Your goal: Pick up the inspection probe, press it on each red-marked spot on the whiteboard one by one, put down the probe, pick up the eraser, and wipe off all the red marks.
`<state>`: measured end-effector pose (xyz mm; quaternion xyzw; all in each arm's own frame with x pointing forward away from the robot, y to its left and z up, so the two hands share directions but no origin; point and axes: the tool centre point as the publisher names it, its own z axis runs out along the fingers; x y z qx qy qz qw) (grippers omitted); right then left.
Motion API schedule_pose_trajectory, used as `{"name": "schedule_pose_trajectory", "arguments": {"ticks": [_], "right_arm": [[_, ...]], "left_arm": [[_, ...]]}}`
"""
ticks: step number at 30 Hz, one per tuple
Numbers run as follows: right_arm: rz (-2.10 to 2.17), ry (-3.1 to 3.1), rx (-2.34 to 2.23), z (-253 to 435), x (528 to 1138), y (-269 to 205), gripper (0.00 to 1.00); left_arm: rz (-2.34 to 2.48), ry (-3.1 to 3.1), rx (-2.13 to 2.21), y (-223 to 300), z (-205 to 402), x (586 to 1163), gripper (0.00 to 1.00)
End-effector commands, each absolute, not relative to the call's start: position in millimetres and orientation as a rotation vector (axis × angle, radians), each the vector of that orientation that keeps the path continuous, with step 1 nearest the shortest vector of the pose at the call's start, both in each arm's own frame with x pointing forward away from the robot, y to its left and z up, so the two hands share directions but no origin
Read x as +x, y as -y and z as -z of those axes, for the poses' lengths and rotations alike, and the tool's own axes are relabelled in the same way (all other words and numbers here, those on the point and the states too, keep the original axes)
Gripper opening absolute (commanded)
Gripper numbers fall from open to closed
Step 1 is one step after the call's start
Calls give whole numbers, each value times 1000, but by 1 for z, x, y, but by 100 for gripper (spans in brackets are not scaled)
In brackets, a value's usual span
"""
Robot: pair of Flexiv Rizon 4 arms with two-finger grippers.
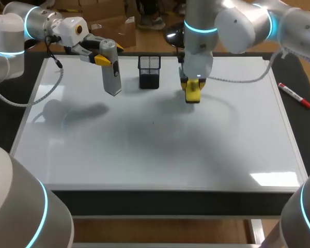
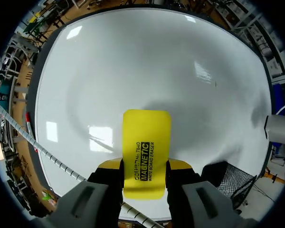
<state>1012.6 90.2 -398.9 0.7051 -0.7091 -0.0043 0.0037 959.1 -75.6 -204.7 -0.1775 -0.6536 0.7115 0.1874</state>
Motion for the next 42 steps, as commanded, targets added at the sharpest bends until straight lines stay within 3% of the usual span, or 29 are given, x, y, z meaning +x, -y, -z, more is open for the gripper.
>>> {"name": "schedule_pose_trajectory", "arguments": {"ticks": [1,32,33,34,35,36,37,38,42], "right_arm": [[119,2190,2157,406,1049,-93,0],[75,2217,2156,429,1076,-99,0],[70,2218,2154,430,1076,-98,3],[69,2219,2153,430,1075,-98,27],[64,2220,2153,430,1074,-97,42],[60,2229,2149,430,1073,-96,48],[57,2239,2140,430,1072,-94,69],[57,2244,2140,428,1072,-93,100],[32,2307,2080,422,1068,-85,100]], "left_arm": [[-1999,1839,-501,75,203,960,0],[-1999,1839,-501,75,203,960,0],[-1999,1839,-501,75,203,960,0],[-1999,1839,-501,75,203,960,0],[-1999,1839,-501,75,203,960,0],[-1999,1839,-501,75,203,960,0],[-1999,1839,-501,75,203,960,0],[-1999,1839,-501,75,203,960,0],[-1999,1839,-501,75,203,960,0]]}}
